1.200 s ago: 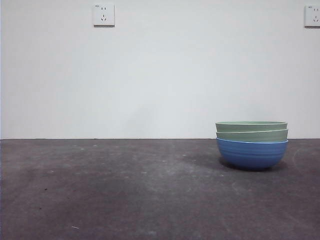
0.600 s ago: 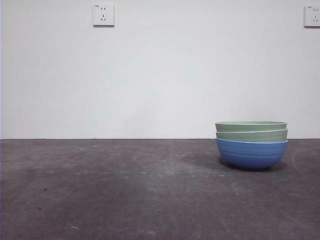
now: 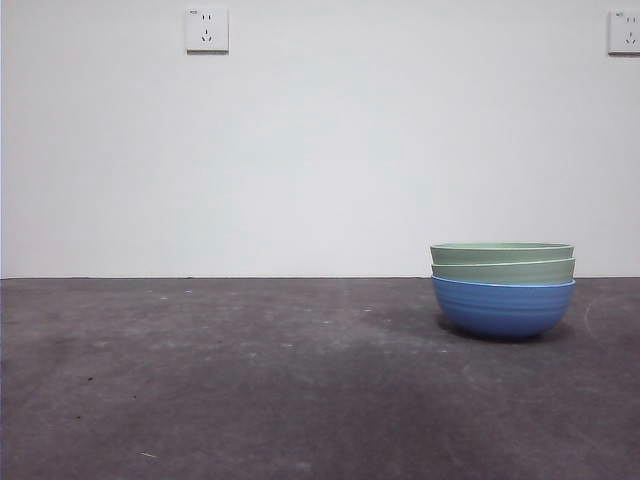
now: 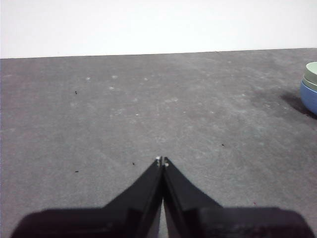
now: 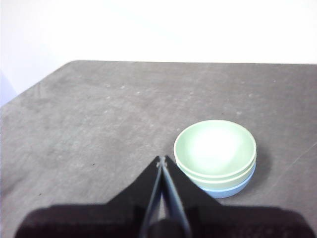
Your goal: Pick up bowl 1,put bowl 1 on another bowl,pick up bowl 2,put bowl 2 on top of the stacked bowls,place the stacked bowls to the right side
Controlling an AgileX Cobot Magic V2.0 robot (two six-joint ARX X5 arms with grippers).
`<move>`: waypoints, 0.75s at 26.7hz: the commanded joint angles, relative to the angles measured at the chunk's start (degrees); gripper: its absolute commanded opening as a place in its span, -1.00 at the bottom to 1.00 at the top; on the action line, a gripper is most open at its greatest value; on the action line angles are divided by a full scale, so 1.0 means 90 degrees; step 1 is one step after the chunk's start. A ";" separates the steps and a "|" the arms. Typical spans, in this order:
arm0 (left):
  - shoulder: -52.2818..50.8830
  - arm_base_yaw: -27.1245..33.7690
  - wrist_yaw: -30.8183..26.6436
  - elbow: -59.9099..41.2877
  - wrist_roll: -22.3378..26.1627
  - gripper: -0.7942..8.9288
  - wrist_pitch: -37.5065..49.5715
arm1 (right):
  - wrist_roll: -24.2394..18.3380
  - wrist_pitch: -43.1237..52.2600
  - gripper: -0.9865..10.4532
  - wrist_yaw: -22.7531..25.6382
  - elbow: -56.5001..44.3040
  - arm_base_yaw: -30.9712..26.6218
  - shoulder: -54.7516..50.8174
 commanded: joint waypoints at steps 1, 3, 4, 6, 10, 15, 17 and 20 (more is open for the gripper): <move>-0.0012 0.0027 -0.0002 -0.0097 -0.0022 -0.84 0.0029 | 0.0437 0.0891 -0.82 0.0073 -0.1231 -0.0010 -0.0692; -0.0012 0.0027 -0.0002 -0.0097 -0.0022 -0.84 0.0029 | 0.0466 0.1139 -0.82 0.0340 -0.1753 -0.0010 -0.1052; -0.0012 0.0027 -0.0002 -0.0097 -0.0024 -0.84 0.0029 | 0.0491 0.1166 -0.82 0.0559 -0.2023 -0.0010 -0.1265; -0.0012 0.0027 -0.0002 -0.0097 -0.0022 -0.84 0.0029 | 0.0520 0.1166 -0.82 0.0993 -0.2390 -0.0010 -0.1562; -0.0012 0.0027 -0.0002 -0.0097 -0.0024 -0.84 0.0029 | 0.0532 0.1171 -0.82 0.1637 -0.2973 -0.0010 -0.2069; -0.0012 0.0027 -0.0002 -0.0097 -0.0022 -0.84 0.0029 | 0.0532 0.1183 -0.82 0.1702 -0.3492 -0.0010 -0.2511; -0.0012 0.0027 -0.0002 -0.0097 -0.0024 -0.84 0.0029 | 0.0534 0.1202 -0.82 0.1651 -0.3660 -0.0010 -0.2637; -0.0012 0.0027 0.0000 -0.0097 -0.0022 -0.84 0.0029 | 0.0537 0.1200 -0.82 0.1634 -0.3837 -0.0010 -0.2752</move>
